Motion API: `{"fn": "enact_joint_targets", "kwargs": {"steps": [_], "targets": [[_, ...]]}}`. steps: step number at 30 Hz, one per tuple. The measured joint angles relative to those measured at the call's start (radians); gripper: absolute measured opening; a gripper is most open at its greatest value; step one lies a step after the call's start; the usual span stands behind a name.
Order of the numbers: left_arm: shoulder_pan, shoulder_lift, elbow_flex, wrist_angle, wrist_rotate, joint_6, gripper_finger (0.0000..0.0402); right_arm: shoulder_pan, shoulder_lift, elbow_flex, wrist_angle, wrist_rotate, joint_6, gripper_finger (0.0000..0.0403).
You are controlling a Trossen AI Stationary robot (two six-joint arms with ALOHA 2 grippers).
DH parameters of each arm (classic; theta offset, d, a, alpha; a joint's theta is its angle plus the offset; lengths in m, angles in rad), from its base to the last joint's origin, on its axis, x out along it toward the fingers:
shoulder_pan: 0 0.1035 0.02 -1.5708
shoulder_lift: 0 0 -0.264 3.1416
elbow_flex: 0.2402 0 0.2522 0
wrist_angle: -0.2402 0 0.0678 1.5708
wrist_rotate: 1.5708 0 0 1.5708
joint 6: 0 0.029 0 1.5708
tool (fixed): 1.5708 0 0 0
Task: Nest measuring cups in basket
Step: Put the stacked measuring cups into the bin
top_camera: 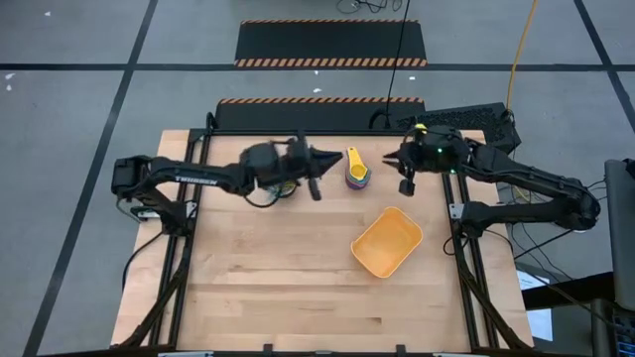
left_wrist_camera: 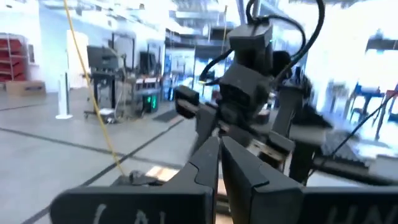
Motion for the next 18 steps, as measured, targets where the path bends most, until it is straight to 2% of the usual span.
{"fn": "enact_joint_targets", "kwargs": {"steps": [2,5,8,11,14,18], "targets": [[0.004,0.002,-0.088,0.117,0.001,-0.03,0.0021,-0.007,0.023,0.0,0.062,0.018,-0.059,0.0051],[0.016,0.005,-0.169,0.203,0.0,-0.057,0.0021,-0.025,0.101,0.0,0.162,0.021,-0.124,0.0068],[0.025,0.002,-0.207,0.207,-0.003,-0.061,0.0021,-0.066,0.205,0.001,0.252,0.021,-0.133,0.0113],[0.018,0.004,-0.232,0.2,-0.002,-0.061,0.0021,-0.13,0.332,0.066,0.261,0.029,-0.06,0.0178],[0.008,0.003,-0.259,0.175,-0.017,-0.06,0.0021,-0.185,0.462,0.179,0.187,0.05,0.076,0.0242],[-0.001,0.004,-0.309,0.14,-0.136,-0.048,0.0021,-0.213,0.644,0.401,-0.072,-0.005,0.166,0.03]]}}
